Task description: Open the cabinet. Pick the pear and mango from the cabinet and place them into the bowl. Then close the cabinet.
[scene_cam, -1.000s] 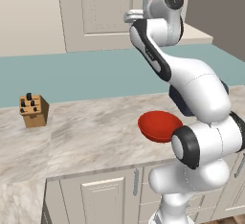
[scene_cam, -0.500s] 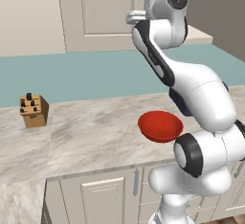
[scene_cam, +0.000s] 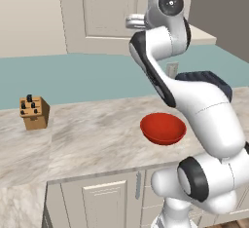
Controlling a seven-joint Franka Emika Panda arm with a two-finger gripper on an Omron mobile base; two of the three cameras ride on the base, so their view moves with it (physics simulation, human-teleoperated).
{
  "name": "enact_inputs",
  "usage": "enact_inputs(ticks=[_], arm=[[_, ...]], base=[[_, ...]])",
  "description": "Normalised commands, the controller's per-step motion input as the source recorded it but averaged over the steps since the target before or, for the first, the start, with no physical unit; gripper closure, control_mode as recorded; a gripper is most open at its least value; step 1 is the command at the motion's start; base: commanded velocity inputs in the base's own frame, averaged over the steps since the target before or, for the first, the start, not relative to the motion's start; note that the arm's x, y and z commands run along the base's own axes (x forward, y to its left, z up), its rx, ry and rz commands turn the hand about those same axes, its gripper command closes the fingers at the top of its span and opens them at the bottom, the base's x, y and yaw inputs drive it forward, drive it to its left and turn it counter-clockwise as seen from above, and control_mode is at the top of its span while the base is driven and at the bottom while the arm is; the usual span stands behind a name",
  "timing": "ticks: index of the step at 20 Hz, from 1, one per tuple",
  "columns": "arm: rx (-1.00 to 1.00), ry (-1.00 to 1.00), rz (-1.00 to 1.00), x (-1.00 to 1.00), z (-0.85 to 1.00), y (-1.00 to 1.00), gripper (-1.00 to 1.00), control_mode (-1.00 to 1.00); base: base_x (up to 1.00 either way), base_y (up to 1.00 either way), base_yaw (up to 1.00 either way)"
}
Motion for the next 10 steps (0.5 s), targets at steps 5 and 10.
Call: enact_inputs(ticks=[5,10], arm=[[0.00,0.00,-0.13,-0.61,0.00,0.37,1.00,-1.00],[0.00,0.00,-0.06,-0.60,0.00,0.30,1.00,-1.00]], base=[[0.00,0.00,0.00],[0.00,0.00,0.00]])
